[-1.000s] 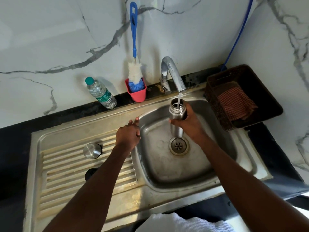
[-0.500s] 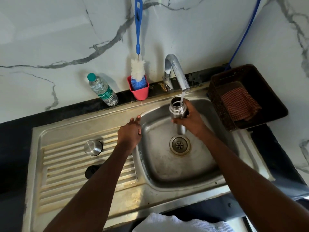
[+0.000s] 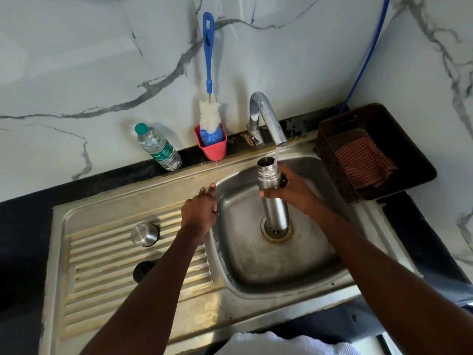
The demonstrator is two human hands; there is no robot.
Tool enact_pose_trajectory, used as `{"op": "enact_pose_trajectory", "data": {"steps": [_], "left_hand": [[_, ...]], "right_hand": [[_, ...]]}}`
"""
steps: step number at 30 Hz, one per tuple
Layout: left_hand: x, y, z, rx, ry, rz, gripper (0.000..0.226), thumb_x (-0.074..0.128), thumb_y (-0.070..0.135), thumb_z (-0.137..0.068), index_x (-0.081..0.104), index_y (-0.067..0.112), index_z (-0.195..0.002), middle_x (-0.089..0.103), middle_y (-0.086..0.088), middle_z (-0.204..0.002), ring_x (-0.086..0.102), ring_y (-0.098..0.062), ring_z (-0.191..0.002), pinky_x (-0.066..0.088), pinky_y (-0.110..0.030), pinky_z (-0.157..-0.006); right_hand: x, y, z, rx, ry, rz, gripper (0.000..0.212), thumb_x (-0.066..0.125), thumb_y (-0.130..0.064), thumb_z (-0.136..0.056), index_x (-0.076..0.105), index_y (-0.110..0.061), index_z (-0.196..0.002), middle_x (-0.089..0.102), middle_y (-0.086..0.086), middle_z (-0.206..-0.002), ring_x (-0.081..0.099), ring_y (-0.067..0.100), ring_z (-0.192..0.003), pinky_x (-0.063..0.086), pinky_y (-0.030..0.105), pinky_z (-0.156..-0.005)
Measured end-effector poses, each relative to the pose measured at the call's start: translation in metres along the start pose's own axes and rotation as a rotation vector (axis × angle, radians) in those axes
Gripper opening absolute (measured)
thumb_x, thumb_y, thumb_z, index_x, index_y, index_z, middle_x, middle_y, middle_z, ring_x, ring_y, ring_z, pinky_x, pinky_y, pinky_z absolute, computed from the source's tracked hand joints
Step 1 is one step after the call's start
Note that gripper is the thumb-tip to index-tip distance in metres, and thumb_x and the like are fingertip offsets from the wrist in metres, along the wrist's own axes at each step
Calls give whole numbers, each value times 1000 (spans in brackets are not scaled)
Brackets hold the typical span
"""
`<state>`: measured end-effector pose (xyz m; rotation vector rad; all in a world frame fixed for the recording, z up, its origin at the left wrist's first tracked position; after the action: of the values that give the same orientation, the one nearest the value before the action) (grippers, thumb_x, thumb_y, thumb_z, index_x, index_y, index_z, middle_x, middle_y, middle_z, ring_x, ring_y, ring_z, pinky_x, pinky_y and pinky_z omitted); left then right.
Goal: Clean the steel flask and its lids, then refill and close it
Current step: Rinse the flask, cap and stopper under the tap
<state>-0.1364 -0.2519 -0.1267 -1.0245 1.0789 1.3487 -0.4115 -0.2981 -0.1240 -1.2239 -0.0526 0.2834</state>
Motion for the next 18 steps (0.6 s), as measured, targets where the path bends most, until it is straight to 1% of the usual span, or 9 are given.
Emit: {"op": "enact_pose_trajectory", "data": {"steps": [2, 4, 5, 7, 10, 12, 13, 15, 18], "left_hand": [[0, -1, 0, -3, -6, 6, 30, 78, 32, -86, 75, 31, -116, 76, 1, -110, 75, -23, -90, 58, -36, -80], [1, -1, -2, -16, -17, 2, 40, 73, 28, -87, 71, 32, -127, 73, -2, -126, 76, -27, -95, 59, -38, -84], [2, -1, -3, -10, -23, -7, 46, 72, 27, -88, 68, 34, -133, 68, -4, -138, 76, -28, -100, 59, -38, -86], [3, 0, -3, 8, -30, -26, 52, 71, 28, -90, 63, 34, -141, 59, -8, -152, 75, -28, -108, 58, -38, -88], [1, 0, -2, 13, -7, -31, 38, 71, 29, -91, 70, 30, -129, 69, -4, -138, 76, -25, -102, 59, -37, -85], [2, -1, -1, 4, -7, -22, 30, 73, 29, -88, 73, 30, -118, 72, -3, -130, 76, -26, -94, 59, -36, -80], [1, -1, -1, 3, -10, -3, 25, 74, 29, -87, 74, 30, -112, 71, -4, -132, 76, -27, -93, 59, -36, -80], [0, -1, 0, 2, -10, 32, 18, 75, 28, -86, 75, 30, -104, 67, -5, -139, 77, -28, -93, 59, -36, -79], [0, -1, 1, 5, -12, 35, 14, 74, 28, -87, 73, 29, -100, 69, -2, -136, 76, -27, -95, 58, -36, -79]], "right_hand": [[0, 0, 3, 89, 47, -51, 66, 92, -22, -74, 60, -33, -132, 75, -9, -114, 72, 8, -100, 56, 26, -79], [-3, 7, 5, 247, 106, -194, 58, 88, -42, -77, 64, -33, -129, 75, -2, -112, 73, 15, -95, 55, 29, -70], [-3, 14, 6, 336, 131, -279, 61, 87, -51, -73, 67, -30, -126, 75, 4, -114, 72, 21, -96, 55, 31, -70], [0, 29, 7, 473, 154, -511, 70, 88, -57, -67, 70, -22, -124, 72, 13, -113, 69, 28, -98, 58, 37, -72], [8, 39, 2, 550, 133, -882, 80, 90, -53, -68, 65, -11, -130, 71, 17, -107, 71, 34, -95, 60, 48, -84], [12, 36, -3, 573, 107, -1021, 75, 85, -54, -74, 64, -9, -130, 72, 18, -109, 71, 36, -95, 60, 49, -86], [13, 34, -5, 589, 122, -1055, 67, 79, -55, -81, 65, -9, -126, 72, 18, -107, 71, 35, -95, 62, 44, -83], [18, 32, -14, 643, 184, -1088, 56, 67, -58, -89, 66, -9, -116, 70, 18, -104, 66, 30, -90, 60, 33, -68], [35, 27, -28, 706, 281, -1251, 63, 63, -60, -90, 66, -4, -119, 69, 22, -106, 66, 30, -86, 58, 29, -53]]}}
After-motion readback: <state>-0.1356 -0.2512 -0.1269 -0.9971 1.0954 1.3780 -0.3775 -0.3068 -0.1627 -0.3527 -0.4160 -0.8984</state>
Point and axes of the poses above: each hand's wrist, its own z-axis away from the middle knuckle, its own x-axis out of the palm, y = z × x, the point moved 3 cm from there along -z, towards the middle knuckle
